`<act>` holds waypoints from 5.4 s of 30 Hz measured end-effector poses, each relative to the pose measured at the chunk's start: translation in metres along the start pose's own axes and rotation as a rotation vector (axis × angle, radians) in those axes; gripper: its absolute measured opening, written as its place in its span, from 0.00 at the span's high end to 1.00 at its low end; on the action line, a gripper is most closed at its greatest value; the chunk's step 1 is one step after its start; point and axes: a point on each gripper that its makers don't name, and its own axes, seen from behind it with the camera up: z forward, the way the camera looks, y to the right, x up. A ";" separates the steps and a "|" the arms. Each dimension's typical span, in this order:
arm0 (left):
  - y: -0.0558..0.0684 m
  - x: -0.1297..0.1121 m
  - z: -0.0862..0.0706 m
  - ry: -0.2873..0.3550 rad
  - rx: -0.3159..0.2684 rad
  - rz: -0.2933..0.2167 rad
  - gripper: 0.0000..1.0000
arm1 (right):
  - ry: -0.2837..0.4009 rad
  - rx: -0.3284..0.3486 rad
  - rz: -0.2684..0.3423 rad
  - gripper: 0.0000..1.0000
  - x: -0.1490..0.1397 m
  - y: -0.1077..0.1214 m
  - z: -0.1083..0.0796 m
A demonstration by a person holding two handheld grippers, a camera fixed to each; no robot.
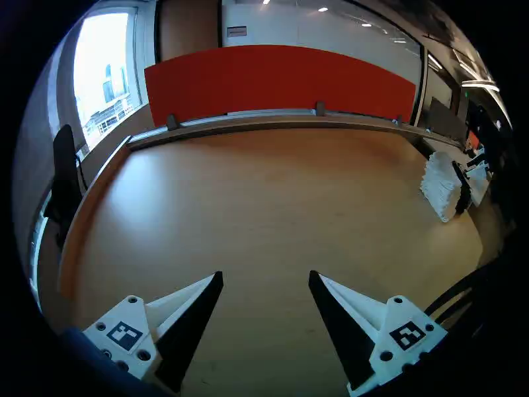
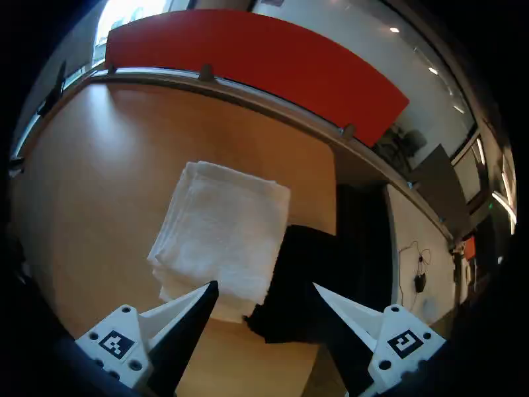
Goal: Fold towel
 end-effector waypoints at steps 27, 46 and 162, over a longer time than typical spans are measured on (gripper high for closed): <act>-0.002 0.004 -0.003 0.017 0.002 -0.002 0.03 | 0.122 0.073 0.289 0.00 0.032 -0.030 0.003; -0.013 0.002 -0.009 0.012 0.039 -0.017 0.03 | 0.168 0.086 0.276 0.00 0.085 -0.026 0.030; -0.041 0.049 -0.023 0.133 0.082 -0.024 0.04 | 0.668 -0.104 0.492 0.00 0.132 -0.015 -0.057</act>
